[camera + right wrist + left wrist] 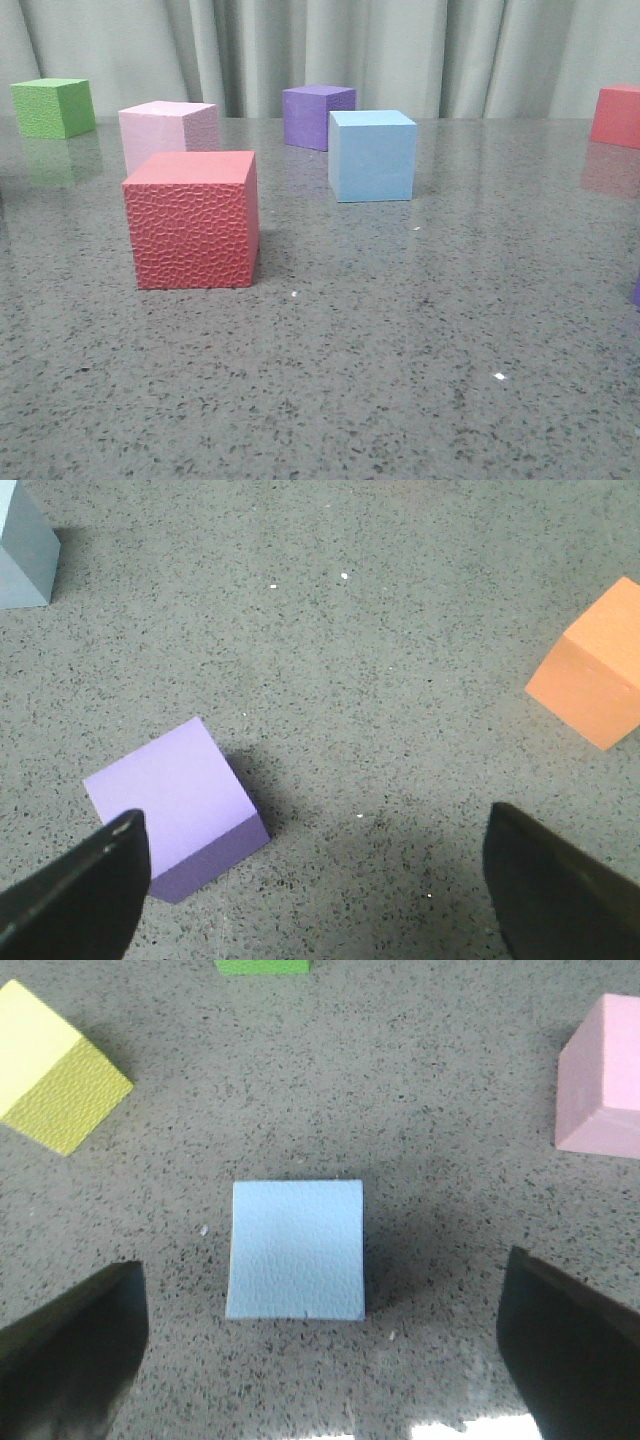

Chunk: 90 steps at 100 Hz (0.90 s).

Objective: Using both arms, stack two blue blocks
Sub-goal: 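Lower the open left gripper onto the other light-blue cube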

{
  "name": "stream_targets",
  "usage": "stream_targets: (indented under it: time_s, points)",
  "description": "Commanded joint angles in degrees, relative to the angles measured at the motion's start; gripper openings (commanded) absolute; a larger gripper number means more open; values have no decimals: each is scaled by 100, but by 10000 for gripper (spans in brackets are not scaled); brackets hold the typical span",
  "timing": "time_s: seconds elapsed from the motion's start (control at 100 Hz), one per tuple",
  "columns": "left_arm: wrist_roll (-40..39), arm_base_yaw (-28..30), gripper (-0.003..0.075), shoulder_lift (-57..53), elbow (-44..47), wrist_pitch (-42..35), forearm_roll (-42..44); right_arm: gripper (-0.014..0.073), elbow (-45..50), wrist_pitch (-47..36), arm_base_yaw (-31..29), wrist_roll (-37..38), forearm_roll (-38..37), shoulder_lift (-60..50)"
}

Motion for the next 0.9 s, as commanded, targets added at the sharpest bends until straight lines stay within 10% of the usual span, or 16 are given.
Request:
stream_targets:
  time_s: [0.0, 0.89]
  points:
    - [54, 14, 681, 34, -313, -335, 13, 664, -136, -305, -46, -64, -88, 14]
    - [56, 45, 681, 1060, -468, -404, 201, 664, -136, -311, -46, -64, -93, 14]
